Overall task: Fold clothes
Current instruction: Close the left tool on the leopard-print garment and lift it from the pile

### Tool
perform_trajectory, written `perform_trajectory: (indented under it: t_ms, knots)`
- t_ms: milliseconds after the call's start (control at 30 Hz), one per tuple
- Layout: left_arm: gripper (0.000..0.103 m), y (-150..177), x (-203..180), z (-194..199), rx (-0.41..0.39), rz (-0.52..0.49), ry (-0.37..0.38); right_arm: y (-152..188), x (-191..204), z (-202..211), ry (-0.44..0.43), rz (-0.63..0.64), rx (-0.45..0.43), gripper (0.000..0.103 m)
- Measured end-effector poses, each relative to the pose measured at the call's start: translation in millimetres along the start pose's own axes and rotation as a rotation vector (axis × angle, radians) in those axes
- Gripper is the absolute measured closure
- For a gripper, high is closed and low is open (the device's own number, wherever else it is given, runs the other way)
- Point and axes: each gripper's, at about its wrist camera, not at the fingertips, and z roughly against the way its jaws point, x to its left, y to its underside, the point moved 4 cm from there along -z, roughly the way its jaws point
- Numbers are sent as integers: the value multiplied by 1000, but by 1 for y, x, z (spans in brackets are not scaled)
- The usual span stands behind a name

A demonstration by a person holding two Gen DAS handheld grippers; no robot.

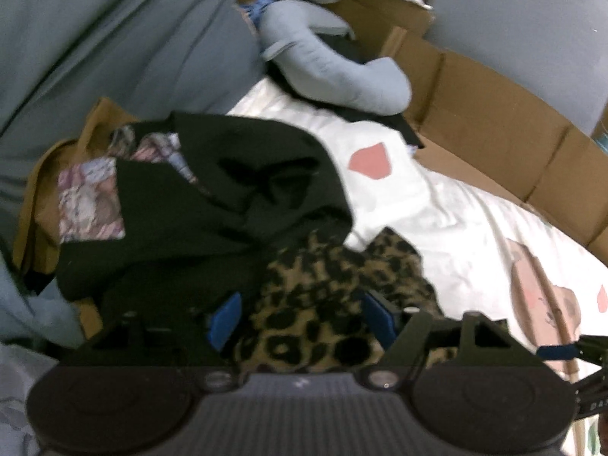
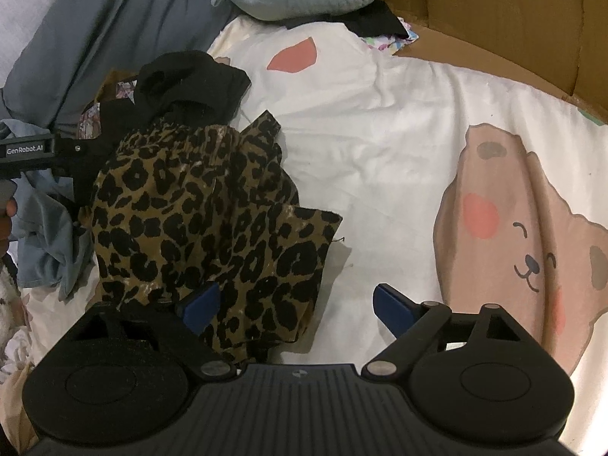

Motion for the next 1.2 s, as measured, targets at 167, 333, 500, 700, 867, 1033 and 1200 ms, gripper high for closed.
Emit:
perform_trajectory:
  t_ms: [167, 333, 500, 700, 867, 1033, 1200]
  knots:
    - [30, 16, 14, -15, 18, 37, 48, 11, -3, -17, -10, -25, 52, 19]
    - [30, 28, 24, -25, 15, 94, 106, 22, 0, -21, -20, -32, 89, 33]
    - [46, 30, 27, -27, 24, 140, 166, 27, 1, -7, -23, -51, 75, 33]
    - [85, 26, 11, -11, 28, 93, 191, 26, 3, 14, -27, -66, 41, 33]
    - [98, 22, -13, 10, 15, 71, 249, 22, 8, 32, -42, -77, 7, 33]
    - [100, 25, -45, 19, 20, 38, 321, 16, 11, 48, -64, -96, -27, 33]
    - [100, 31, -79, 22, 29, 14, 395, 10, 11, 60, -100, -141, -51, 33]
